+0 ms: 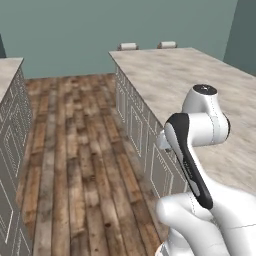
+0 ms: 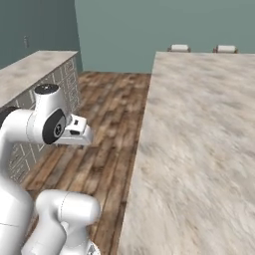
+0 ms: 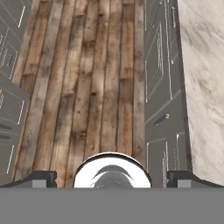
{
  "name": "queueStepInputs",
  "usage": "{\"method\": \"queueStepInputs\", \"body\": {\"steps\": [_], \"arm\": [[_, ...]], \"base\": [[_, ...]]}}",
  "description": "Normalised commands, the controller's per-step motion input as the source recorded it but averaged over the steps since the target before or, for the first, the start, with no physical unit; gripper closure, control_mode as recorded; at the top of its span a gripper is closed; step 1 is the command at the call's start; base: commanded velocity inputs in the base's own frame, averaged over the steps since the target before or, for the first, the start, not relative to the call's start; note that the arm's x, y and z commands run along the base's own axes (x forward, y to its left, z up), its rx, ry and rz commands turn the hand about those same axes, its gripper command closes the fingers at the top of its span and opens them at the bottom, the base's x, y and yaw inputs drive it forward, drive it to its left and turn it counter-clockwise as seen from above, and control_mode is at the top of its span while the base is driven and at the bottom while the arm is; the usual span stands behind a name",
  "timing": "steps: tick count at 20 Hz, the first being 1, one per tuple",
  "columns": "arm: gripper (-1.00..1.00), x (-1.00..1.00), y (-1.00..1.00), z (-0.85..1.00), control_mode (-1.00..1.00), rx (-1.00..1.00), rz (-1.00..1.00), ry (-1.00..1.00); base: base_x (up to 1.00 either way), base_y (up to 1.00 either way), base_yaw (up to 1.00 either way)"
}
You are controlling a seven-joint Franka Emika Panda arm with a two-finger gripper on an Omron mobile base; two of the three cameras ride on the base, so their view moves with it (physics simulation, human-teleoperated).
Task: Four empty soda cans are scattered around the kitchen. Gather all the cans and cluster them next to the stove for recycling.
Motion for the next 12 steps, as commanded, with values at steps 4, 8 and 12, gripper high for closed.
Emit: {"method": "queueStepInputs", "body": {"steps": [4,8,12], "arm": [[-1.00,0.00,0.00,0.00,1.00,0.00,0.00,0.00],[-1.00,0.00,0.00,0.00,1.00,0.00,0.00,0.00],[-1.00,0.00,0.00,0.00,1.00,0.00,0.00,0.00]], "base": [[0.16,-0.48,-0.18],[0.38,-0.04,-0.15],[0.50,0.30,-0.09]]}}
